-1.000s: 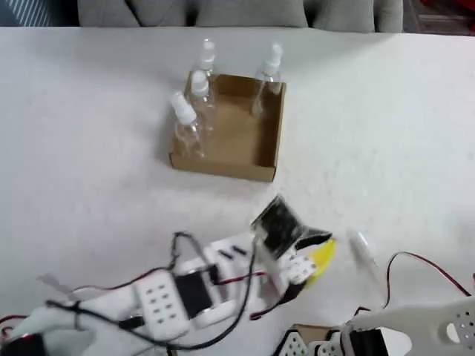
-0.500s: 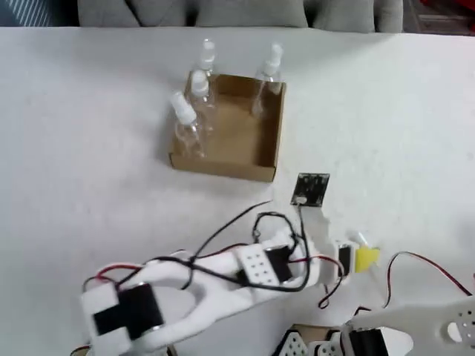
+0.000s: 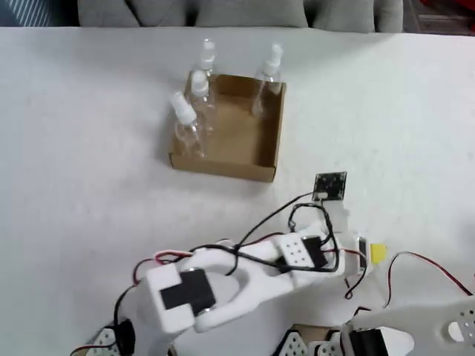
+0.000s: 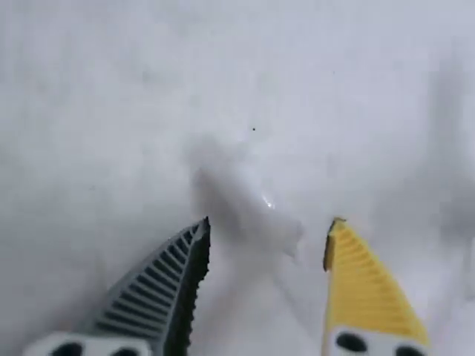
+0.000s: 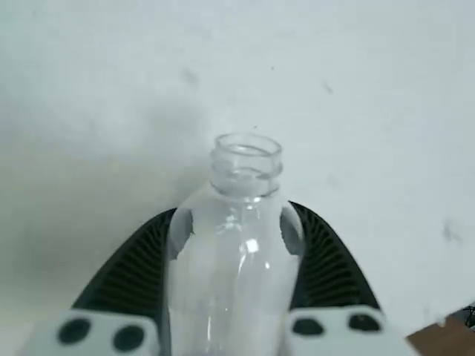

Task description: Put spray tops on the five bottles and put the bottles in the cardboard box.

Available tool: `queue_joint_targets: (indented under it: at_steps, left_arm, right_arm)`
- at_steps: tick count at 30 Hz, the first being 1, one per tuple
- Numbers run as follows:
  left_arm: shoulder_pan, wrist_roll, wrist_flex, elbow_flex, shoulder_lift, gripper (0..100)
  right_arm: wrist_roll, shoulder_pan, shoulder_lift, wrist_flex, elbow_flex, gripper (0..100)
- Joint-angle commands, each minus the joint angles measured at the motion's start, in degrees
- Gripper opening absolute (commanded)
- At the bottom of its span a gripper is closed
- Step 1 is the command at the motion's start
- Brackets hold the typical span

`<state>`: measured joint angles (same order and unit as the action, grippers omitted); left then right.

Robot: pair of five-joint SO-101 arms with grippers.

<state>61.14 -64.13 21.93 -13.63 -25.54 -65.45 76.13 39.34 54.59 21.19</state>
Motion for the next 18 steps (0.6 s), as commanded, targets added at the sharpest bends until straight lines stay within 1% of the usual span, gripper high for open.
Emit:
queue_joint_targets:
  at_steps: [1,7,13,18]
  left_arm:
    - [-0.92,-2.81,7.38,10.37,-3.12,25]
    - [-0.57,-5.19,12.66,19.34,-9.36,25]
    - [-0.57,-5.27,15.30,25.23,-14.90,25]
    - [-0.48,-5.10,20.13,29.01,-17.10,24]
  right_arm:
    - [0.35,0.13,-0.40,0.04,2.73,1.6]
    - [0.35,0.13,-0.22,0.13,2.64,1.6]
    - [0.26,0.13,-0.22,0.22,2.64,1.6]
    - [0.26,0.04,-0.22,0.22,2.46,1.6]
